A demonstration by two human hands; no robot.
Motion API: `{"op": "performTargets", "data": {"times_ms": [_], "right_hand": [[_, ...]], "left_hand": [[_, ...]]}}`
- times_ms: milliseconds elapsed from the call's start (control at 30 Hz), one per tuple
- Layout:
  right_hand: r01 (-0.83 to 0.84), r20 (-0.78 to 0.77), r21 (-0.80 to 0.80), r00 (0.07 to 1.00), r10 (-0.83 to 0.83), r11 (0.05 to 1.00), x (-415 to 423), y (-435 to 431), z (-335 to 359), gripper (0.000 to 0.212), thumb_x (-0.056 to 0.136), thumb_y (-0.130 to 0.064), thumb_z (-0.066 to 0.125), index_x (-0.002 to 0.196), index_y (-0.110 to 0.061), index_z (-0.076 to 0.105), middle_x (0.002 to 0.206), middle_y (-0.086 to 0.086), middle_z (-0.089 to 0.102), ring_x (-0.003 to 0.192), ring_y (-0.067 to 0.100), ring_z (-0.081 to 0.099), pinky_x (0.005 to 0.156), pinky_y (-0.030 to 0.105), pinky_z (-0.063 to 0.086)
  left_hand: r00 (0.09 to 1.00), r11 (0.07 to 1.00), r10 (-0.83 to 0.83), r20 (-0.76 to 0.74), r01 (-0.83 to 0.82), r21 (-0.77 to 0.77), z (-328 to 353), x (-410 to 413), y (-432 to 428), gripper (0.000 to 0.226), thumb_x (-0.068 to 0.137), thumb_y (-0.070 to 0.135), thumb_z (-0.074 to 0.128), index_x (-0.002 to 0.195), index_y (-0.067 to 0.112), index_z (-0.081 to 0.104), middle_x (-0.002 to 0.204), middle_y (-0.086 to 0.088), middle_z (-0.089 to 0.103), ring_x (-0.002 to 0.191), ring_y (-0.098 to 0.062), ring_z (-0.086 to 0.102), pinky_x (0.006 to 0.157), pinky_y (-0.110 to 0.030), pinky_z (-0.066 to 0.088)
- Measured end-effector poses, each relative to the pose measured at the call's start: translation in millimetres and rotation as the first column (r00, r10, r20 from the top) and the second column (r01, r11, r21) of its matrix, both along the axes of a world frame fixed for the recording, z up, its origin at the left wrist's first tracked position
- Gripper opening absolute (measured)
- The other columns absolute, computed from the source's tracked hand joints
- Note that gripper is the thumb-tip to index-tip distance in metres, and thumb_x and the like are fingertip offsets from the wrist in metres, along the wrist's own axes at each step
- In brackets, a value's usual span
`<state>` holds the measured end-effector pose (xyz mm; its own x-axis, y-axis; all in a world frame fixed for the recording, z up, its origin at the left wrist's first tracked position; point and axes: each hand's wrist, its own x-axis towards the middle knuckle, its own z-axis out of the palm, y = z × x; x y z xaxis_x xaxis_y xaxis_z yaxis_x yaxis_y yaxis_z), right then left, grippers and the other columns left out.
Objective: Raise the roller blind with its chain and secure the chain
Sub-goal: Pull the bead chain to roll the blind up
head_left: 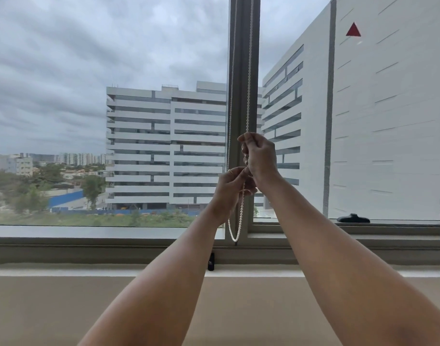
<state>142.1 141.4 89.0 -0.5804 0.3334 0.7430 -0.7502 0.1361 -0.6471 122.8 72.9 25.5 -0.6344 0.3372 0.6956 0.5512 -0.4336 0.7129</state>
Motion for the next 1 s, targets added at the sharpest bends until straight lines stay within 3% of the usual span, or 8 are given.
{"op": "performTargets", "data": {"times_ms": [133,400,567,767,1000], "right_hand": [[-0.004,0.005,0.011,1.000,0.004,1.000,-3.3,3.2,-2.2,0.032,0.096,-0.015,0.043,0.069,-0.022,0.059,0.057,-0.003,0.046,0.040,-0.001,0.039,0.042,0.012,0.032],[-0.028,0.004,0.003,1.000,0.028,1.000,-8.7,7.6,-10.3,0.032,0.096,-0.012,0.042,0.068,-0.019,0.057,0.059,-0.002,0.043,0.053,0.005,0.036,0.046,0.012,0.030],[-0.074,0.005,-0.013,0.997,0.074,0.997,-10.2,10.9,-14.8,0.032,0.096,-0.013,0.042,0.067,-0.018,0.056,0.060,-0.002,0.042,0.051,0.006,0.033,0.047,0.018,0.025],[-0.071,-0.014,-0.029,0.997,0.070,0.997,-12.7,14.9,-16.5,0.032,0.096,-0.011,0.042,0.068,-0.017,0.056,0.059,-0.001,0.041,0.040,0.001,0.033,0.042,0.015,0.024],[-0.080,-0.020,-0.049,0.997,0.079,0.996,-14.4,13.9,-18.3,0.031,0.097,-0.012,0.040,0.071,-0.016,0.056,0.060,-0.001,0.041,0.040,-0.001,0.036,0.041,0.012,0.028]], "left_hand": [[0.999,0.998,0.043,0.016,-0.042,-0.043,-13.6,-7.8,0.2,0.026,0.096,0.014,0.042,0.075,0.012,0.059,0.053,0.006,0.063,0.049,-0.007,0.056,0.055,-0.022,0.040],[0.996,0.999,0.025,0.080,-0.022,-0.035,-33.1,-16.2,4.0,0.026,0.096,0.012,0.041,0.075,0.010,0.057,0.050,0.005,0.061,0.046,-0.007,0.054,0.052,-0.017,0.047],[0.996,0.998,0.022,0.082,-0.017,-0.065,-41.9,-21.9,8.1,0.026,0.096,0.014,0.041,0.076,0.013,0.058,0.051,0.005,0.063,0.048,-0.006,0.055,0.058,-0.021,0.043],[0.995,0.997,0.039,0.094,-0.032,-0.074,-49.9,-24.4,11.1,0.025,0.095,0.013,0.042,0.076,0.012,0.059,0.051,0.005,0.064,0.048,-0.007,0.057,0.054,-0.017,0.047],[0.995,0.997,0.010,0.100,-0.002,-0.080,-55.8,-29.2,7.5,0.025,0.095,0.015,0.042,0.077,0.013,0.059,0.055,0.004,0.066,0.051,-0.007,0.060,0.055,-0.016,0.049]]}}
